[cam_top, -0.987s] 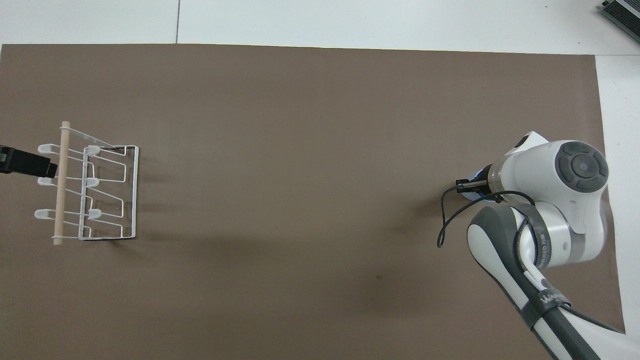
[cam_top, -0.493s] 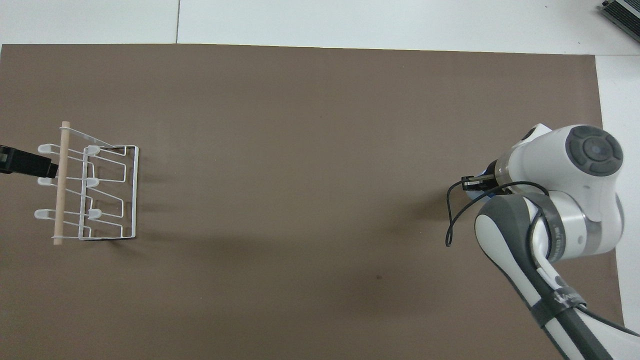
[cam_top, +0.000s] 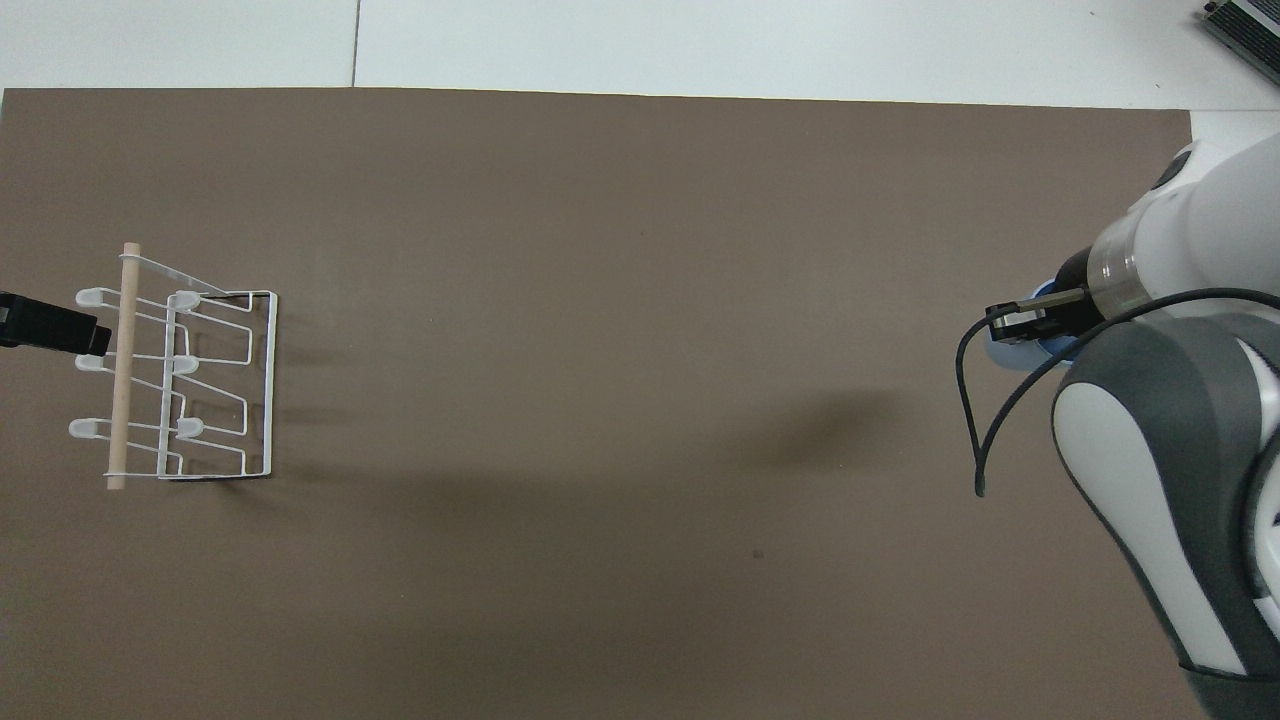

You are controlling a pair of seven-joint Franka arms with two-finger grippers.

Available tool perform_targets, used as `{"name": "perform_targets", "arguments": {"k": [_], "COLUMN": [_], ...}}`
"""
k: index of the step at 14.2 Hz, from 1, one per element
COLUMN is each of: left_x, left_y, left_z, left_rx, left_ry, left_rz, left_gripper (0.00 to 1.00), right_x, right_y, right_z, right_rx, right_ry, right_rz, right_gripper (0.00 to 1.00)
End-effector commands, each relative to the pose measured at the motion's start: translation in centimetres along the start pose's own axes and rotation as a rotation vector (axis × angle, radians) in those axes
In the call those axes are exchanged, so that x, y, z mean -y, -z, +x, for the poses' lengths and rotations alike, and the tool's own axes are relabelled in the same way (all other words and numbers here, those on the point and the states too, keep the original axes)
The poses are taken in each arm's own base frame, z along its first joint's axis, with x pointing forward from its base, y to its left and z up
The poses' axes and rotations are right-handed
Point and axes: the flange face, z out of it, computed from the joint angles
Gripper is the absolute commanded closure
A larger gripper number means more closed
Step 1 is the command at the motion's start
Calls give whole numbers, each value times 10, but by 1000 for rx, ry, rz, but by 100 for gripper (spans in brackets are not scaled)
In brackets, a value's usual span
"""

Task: Hang cup on cup holder
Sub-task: 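Lift the blue cup with the right gripper toward the rack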

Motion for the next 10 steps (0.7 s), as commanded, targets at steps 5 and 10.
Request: {"name": "perform_targets", "arguments": {"k": [5,10], "left_x": [-6,-11], "left_y": [2,2], "left_z": [-3,-1], "left_rx": [-30,-38], "left_ry": [-20,-27], "left_rz": [16,15], "left_gripper": [0,0], "right_x": [5,64], "right_y": [26,45], "right_z": [-6,-2], "right_rx": [38,0], "right_ry": [54,2], "right_rz": [204,555], "right_gripper": [100,100]}}
